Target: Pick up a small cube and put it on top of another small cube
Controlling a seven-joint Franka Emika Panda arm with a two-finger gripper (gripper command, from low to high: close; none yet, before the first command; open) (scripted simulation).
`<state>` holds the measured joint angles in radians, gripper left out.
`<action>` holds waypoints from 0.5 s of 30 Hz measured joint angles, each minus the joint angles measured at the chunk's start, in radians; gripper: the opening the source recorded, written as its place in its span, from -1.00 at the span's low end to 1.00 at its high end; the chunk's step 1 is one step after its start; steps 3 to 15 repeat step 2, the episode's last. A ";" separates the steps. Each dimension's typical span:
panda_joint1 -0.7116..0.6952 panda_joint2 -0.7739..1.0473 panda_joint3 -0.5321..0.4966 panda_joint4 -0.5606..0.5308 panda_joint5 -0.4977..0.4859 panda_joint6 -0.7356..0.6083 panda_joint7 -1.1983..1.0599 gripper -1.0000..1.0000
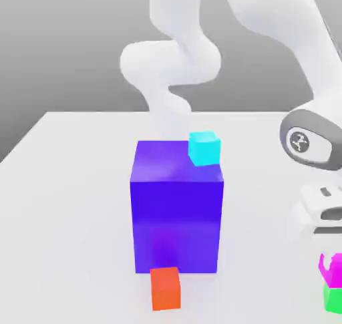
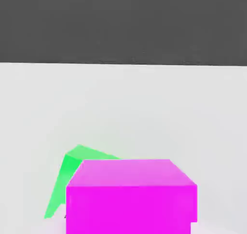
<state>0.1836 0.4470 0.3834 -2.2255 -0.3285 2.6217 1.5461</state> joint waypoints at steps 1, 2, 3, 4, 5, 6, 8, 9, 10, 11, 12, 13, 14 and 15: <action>0.000 0.000 0.000 0.000 0.000 0.000 0.000 1.00; 0.000 0.000 0.000 0.000 0.000 0.000 0.000 1.00; 0.000 0.000 0.000 0.000 0.000 0.000 0.000 1.00; 0.000 0.000 0.000 0.000 0.000 0.000 0.000 1.00; 0.000 0.000 0.000 0.000 0.000 0.000 0.000 1.00; 0.000 0.000 0.000 0.000 0.000 0.000 0.000 1.00; 0.000 0.000 0.000 0.000 0.000 0.000 0.000 1.00; 0.000 0.000 0.000 0.000 0.000 0.000 0.000 1.00; 0.000 0.000 0.000 0.000 0.000 0.000 0.000 1.00; 0.000 0.000 0.000 0.000 0.000 0.000 0.000 1.00; 0.000 0.000 0.000 0.000 0.000 0.000 0.000 1.00; 0.000 0.000 0.000 0.000 0.000 0.000 0.000 1.00; 0.000 0.000 0.000 0.000 0.000 0.000 0.000 1.00; 0.000 0.000 0.000 0.000 0.000 0.000 0.000 1.00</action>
